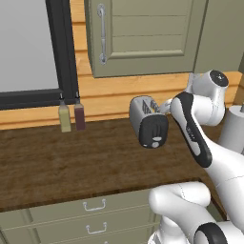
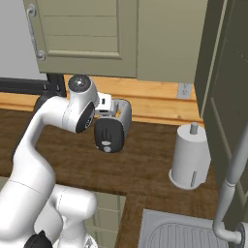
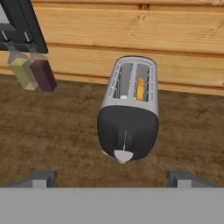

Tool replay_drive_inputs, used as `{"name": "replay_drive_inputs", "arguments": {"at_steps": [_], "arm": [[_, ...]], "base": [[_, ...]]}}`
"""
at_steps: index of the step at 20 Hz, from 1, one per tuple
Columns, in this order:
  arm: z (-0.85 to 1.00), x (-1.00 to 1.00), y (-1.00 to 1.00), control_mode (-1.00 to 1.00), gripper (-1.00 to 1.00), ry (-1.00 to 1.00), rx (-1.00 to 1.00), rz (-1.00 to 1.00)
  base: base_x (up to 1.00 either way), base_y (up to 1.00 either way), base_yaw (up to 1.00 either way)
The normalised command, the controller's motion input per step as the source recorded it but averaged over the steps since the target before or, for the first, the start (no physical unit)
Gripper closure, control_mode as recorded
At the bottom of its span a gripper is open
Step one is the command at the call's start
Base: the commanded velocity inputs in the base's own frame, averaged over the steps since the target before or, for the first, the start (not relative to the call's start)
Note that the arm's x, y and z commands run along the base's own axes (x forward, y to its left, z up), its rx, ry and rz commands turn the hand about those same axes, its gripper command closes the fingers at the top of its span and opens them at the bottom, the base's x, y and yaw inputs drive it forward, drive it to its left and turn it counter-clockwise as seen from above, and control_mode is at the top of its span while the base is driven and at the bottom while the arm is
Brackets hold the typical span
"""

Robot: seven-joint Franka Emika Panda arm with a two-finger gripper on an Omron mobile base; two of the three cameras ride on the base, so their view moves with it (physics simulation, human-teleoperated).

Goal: Start the toaster. Once the lever pops up, take the bread to the plate on the dining counter.

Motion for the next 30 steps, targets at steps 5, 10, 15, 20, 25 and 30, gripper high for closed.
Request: {"name": "replay_drive_inputs", "arguments": {"at_steps": [5,10,15,20,25,30], "arm": [[0.00,0.00,0.00,-1.00,-1.00,0.00,0.00,0.00],[0.00,0.00,0.00,-1.00,-1.00,0.00,0.00,0.00],[0.00,0.00,0.00,-1.00,-1.00,0.00,0.00,0.00],[0.00,0.00,0.00,-1.00,-1.00,0.00,0.00,0.00],[0.00,0.00,0.00,-1.00,-1.00,0.00,0.00,0.00],[0.00,0.00,0.00,-1.00,-1.00,0.00,0.00,0.00]], "base": [[0.00,0.00,0.00],[0.00,0.00,0.00],[0.00,0.00,0.00],[0.00,0.00,0.00],[0.00,0.00,0.00],[0.00,0.00,0.00]]}}
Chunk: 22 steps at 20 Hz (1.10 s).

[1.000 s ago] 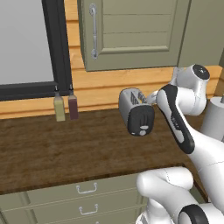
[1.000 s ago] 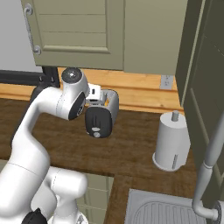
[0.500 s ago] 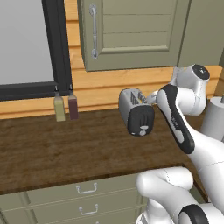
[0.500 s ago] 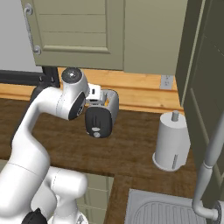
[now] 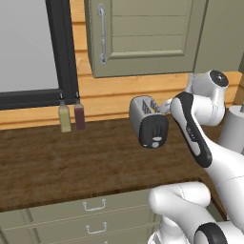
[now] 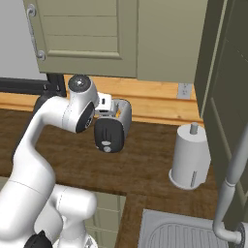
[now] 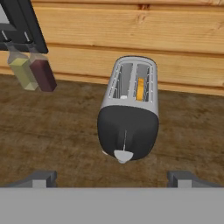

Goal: Start the toaster. Once the lever pops up, take the bread to the plate on the dining counter.

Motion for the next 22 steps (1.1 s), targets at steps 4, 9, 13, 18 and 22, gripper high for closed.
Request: {"name": "replay_drive_inputs", "arguments": {"at_steps": [4,9,13,18,22], "arm": [[0.00,0.00,0.00,-1.00,-1.00,0.00,0.00,0.00],[0.00,0.00,0.00,-1.00,-1.00,0.00,0.00,0.00],[0.00,0.00,0.00,-1.00,-1.00,0.00,0.00,0.00],[0.00,0.00,0.00,-1.00,-1.00,0.00,0.00,0.00],[0.00,0.00,0.00,-1.00,-1.00,0.00,0.00,0.00]], "base": [[0.00,0.00,0.00],[0.00,0.00,0.00],[0.00,0.00,0.00],[0.00,0.00,0.00],[0.00,0.00,0.00]]}}
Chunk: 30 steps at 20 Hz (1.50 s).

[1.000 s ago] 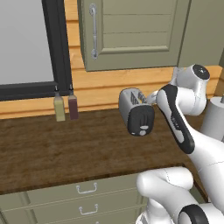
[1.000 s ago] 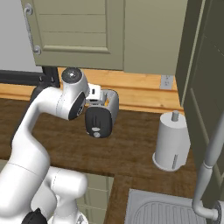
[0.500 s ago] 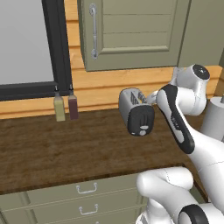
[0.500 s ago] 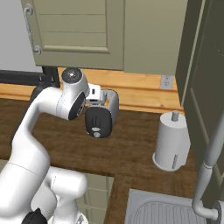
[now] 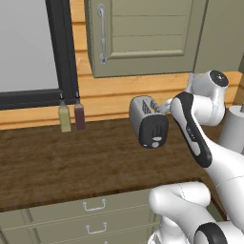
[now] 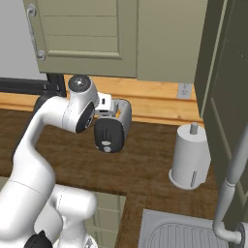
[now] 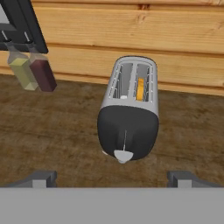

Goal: Start the toaster. Once the lever pops up, take the bread to the plate on the dining counter.

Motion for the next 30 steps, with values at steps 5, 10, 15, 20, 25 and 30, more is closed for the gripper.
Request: {"name": "replay_drive_inputs", "arguments": {"at_steps": [5,10,15,20,25,30], "arm": [[0.00,0.00,0.00,-1.00,-1.00,0.00,0.00,0.00],[0.00,0.00,0.00,-1.00,-1.00,0.00,0.00,0.00],[0.00,0.00,0.00,-1.00,-1.00,0.00,0.00,0.00],[0.00,0.00,0.00,-1.00,-1.00,0.00,0.00,0.00],[0.00,0.00,0.00,-1.00,-1.00,0.00,0.00,0.00],[0.00,0.00,0.00,-1.00,-1.00,0.00,0.00,0.00]], "base": [[0.00,0.00,0.00],[0.00,0.00,0.00],[0.00,0.00,0.00],[0.00,0.00,0.00],[0.00,0.00,0.00],[0.00,0.00,0.00]]}}
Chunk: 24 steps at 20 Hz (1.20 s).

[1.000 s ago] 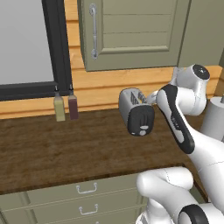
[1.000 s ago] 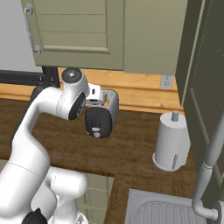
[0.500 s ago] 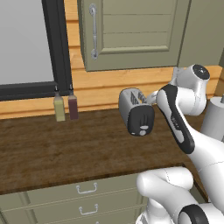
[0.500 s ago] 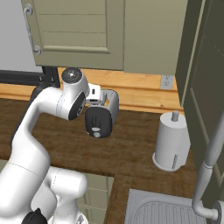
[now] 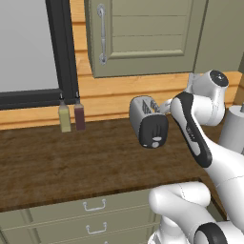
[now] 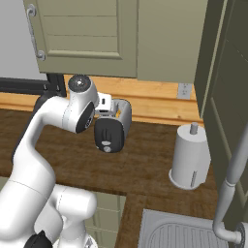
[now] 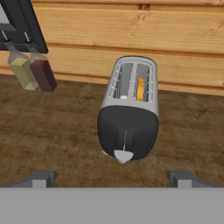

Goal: Start the toaster. Once the lever pops up, take the bread to the plate on the dining counter.

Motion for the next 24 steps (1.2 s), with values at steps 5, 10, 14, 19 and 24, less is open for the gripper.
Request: {"name": "replay_drive_inputs", "arguments": {"at_steps": [5,10,14,19,24], "arm": [[0.00,0.00,0.00,-1.00,-1.00,0.00,0.00,0.00],[0.00,0.00,0.00,-1.00,-1.00,0.00,0.00,0.00],[0.00,0.00,0.00,-1.00,-1.00,0.00,0.00,0.00],[0.00,0.00,0.00,-1.00,-1.00,0.00,0.00,0.00],[0.00,0.00,0.00,-1.00,-1.00,0.00,0.00,0.00]], "base": [[0.00,0.00,0.00],[0.00,0.00,0.00],[0.00,0.00,0.00],[0.00,0.00,0.00],[0.00,0.00,0.00]]}}
